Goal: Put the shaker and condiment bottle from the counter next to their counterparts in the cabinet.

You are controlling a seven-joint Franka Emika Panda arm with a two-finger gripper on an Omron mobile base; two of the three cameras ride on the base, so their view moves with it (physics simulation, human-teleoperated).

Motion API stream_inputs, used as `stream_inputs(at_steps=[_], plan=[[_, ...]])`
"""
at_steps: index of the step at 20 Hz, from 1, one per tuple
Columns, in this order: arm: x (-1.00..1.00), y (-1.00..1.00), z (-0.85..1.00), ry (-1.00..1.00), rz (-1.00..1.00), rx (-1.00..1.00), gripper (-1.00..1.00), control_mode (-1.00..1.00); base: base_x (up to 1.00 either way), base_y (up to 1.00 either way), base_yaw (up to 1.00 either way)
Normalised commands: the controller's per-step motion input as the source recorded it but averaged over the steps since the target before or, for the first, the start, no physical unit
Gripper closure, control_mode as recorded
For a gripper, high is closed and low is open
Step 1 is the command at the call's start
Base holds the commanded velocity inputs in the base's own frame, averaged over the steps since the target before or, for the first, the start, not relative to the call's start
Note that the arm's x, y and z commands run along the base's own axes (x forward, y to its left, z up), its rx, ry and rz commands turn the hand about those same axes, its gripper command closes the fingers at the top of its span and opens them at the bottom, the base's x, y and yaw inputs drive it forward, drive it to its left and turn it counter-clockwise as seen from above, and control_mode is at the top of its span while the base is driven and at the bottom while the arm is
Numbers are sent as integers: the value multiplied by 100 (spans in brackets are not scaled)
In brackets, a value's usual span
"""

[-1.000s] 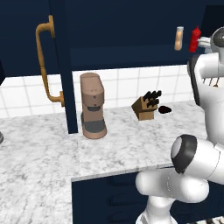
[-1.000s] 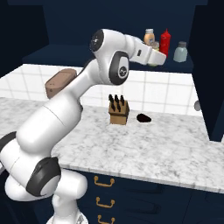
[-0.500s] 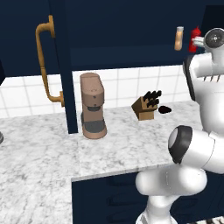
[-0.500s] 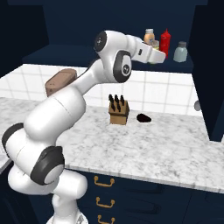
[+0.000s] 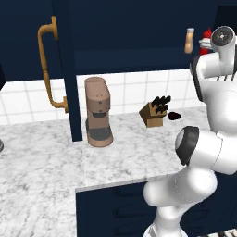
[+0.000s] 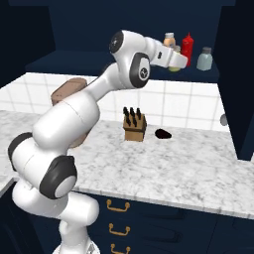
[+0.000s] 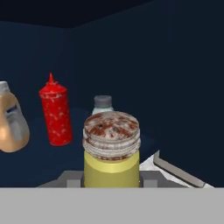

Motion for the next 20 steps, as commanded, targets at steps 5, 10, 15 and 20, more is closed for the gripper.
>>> stream_inputs(at_steps=[5, 10, 15, 20], plan=[[20, -11, 0, 0, 0, 0, 100, -100, 0, 0, 0], [12, -13, 0, 0, 0, 0, 100, -100, 0, 0, 0], [3, -8, 0, 0, 0, 0, 100, -100, 0, 0, 0], [0, 0, -10, 0, 0, 0, 100, -100, 0, 0, 0]])
